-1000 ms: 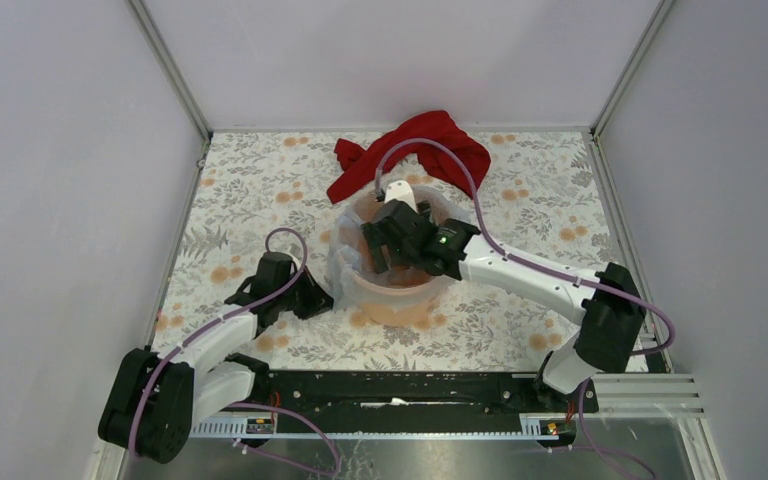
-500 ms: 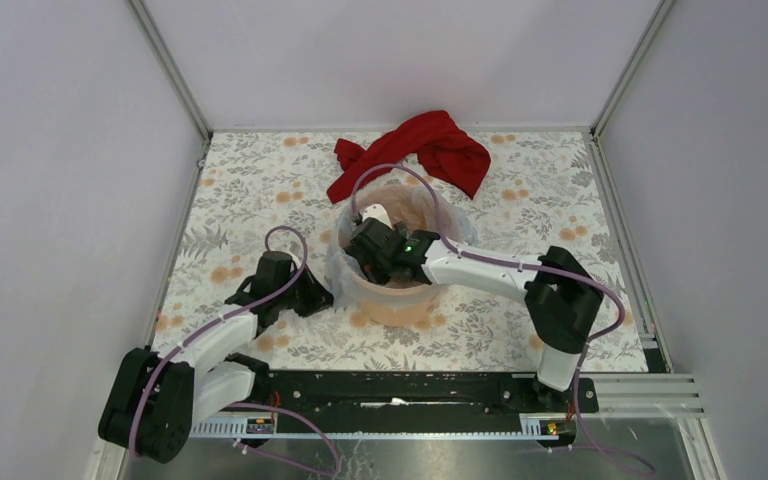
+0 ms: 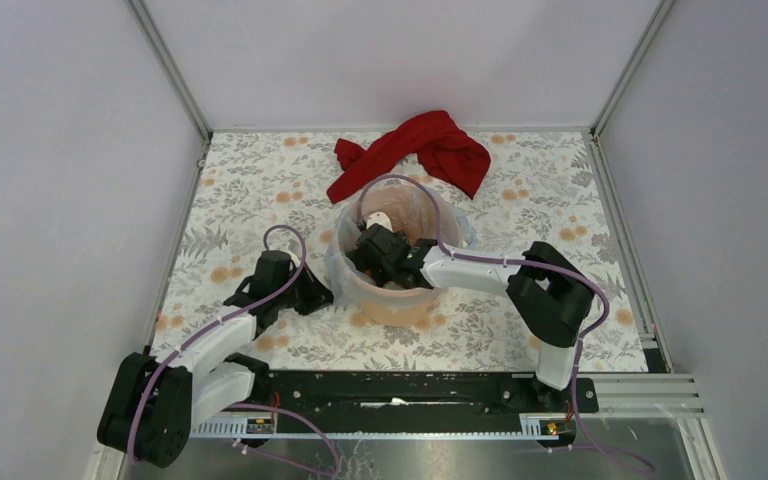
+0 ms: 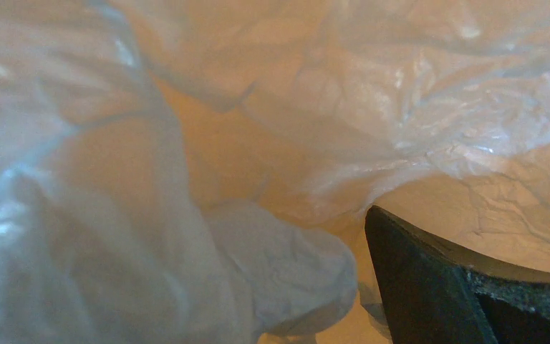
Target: Put the trash bags into the trash bin
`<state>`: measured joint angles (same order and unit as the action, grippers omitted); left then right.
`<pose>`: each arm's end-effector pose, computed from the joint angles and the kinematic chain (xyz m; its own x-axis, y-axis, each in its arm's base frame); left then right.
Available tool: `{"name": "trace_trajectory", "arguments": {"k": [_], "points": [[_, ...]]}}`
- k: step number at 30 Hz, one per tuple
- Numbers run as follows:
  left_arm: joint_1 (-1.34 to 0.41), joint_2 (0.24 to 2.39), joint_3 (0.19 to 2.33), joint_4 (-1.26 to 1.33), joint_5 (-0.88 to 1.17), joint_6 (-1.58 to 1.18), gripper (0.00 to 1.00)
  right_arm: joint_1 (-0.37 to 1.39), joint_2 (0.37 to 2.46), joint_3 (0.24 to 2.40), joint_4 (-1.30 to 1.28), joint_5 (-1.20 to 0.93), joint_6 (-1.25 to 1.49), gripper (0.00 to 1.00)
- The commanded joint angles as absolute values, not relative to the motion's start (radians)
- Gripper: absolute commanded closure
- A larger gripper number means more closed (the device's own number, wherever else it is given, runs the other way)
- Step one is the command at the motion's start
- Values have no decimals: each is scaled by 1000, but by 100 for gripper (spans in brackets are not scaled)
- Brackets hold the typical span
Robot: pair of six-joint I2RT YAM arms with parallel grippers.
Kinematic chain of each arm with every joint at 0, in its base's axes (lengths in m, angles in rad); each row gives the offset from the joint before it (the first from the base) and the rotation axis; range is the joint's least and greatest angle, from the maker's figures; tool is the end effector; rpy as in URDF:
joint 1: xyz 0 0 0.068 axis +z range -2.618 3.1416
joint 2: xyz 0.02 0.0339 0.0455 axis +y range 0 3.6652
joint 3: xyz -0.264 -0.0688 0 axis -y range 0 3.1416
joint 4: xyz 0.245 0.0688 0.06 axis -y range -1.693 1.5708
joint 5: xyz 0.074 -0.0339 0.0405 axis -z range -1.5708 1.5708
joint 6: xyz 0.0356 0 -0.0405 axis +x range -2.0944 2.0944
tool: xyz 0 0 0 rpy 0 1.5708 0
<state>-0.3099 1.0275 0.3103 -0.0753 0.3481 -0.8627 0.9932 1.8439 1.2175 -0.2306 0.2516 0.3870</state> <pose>0.1706 -0.0674 0.1471 -0.8321 -0.4833 -0.2721 -0.1804 0.6997 -0.6913 0.2236 0.3268 0.1907 -0.6548 -0.3353 -0.6773 -0.5132 0.8552 0.0728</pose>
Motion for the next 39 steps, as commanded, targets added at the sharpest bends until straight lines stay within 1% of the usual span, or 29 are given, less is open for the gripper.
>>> {"name": "trace_trajectory", "arguments": {"k": [1,4,8,11,15,23,25,32,39], "points": [[-313,998,320,-35,363,-871,100,975,1894,1197,-192,208,398,0],[-313,1003,322,-32,370,-874,100,975,1886,1229,-233,201,396,0],[-312,1012,327,-31,374,-871,100,976,1805,1297,-345,230,393,0],[-313,1020,331,-27,383,-870,100,975,1763,1357,-451,272,394,0],[-314,1019,333,-28,387,-868,100,976,1713,1365,-519,336,394,0],[-314,1017,337,-43,388,-854,100,961,1629,1376,-495,386,346,1],[-314,1016,339,-44,389,-856,100,939,1627,1378,-487,406,326,3],[-314,1008,340,-44,388,-861,100,900,1642,1354,-386,472,244,18],[-314,1011,355,-57,388,-853,100,853,1695,1346,-318,496,233,20]]}}
